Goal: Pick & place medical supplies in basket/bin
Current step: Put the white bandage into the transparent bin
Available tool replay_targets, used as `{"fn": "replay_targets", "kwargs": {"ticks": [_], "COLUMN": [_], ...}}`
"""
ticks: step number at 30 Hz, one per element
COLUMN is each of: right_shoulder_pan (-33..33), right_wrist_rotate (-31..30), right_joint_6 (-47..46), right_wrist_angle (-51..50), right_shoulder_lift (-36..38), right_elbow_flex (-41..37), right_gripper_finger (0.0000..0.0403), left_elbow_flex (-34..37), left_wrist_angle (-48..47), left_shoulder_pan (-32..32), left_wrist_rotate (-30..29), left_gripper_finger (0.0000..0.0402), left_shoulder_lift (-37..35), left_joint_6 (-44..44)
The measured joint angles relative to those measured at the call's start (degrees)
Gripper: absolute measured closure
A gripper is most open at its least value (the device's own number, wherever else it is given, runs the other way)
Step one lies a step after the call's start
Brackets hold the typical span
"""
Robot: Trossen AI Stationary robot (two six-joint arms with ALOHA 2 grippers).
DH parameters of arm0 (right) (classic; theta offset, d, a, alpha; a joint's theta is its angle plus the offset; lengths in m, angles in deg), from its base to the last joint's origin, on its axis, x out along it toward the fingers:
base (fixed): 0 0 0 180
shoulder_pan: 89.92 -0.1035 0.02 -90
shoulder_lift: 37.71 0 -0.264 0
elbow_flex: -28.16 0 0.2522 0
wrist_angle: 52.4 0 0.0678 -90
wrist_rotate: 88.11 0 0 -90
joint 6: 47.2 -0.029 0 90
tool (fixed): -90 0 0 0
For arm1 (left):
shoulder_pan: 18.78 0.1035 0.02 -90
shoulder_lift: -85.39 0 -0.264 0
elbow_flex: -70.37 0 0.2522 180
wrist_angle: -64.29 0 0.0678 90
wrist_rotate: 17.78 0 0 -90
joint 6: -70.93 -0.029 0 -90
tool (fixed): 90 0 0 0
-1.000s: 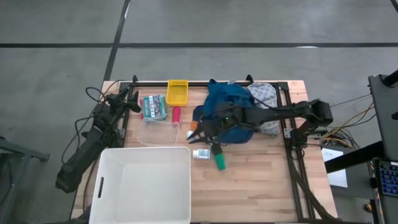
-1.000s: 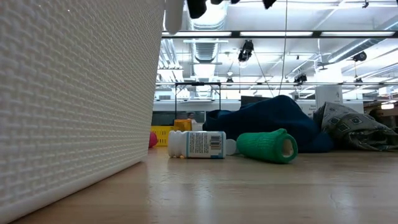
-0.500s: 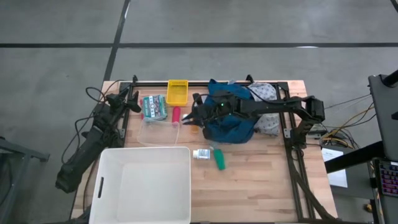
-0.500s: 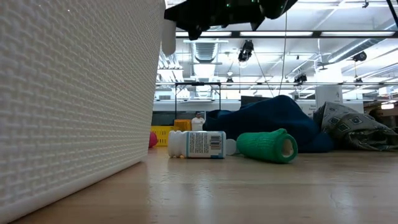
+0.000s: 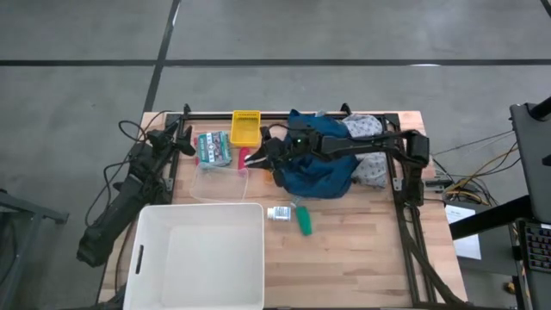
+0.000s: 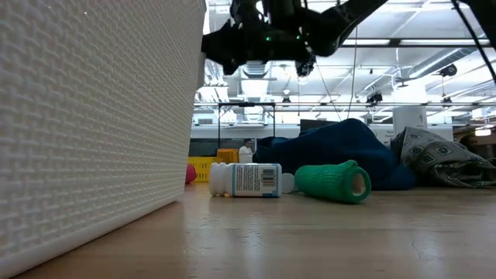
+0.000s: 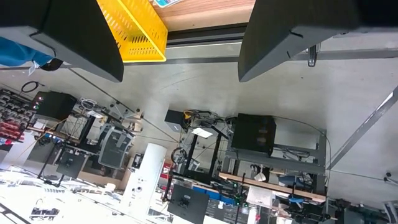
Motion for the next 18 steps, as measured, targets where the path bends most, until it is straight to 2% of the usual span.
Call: {"fn": "replay_targets", "kwargs": {"ticks": [7,11,18], "right_shoulder_pan": [-0.19,-0.21,-0.21], "right_wrist_rotate": [1.76,4.78,7.61], "right_joint_6": [-6.92,-8.86,-11.44], "right_wrist_angle": [1.97,1.89,1.52], "right_shoulder_lift": [-6.86,-10.21,-13.55], "right_elbow_flex": [6.29,9.67,11.47], "right_gripper_finger": [0.0344,0.0344,0.0344], "left_elbow_flex": [0.00,0.00,0.00], "left_wrist_angle": [0.00,0.00,0.00], "left_shoulder_pan": [0.00,0.00,0.00], "left_wrist_rotate": [0.00,0.00,0.00], "left_gripper_finger": [0.0080,0.0080,0.0080], "left_shoulder_lift": [0.00,0.00,0.00], "left_joint_6": [0.00,0.00,0.00]}}
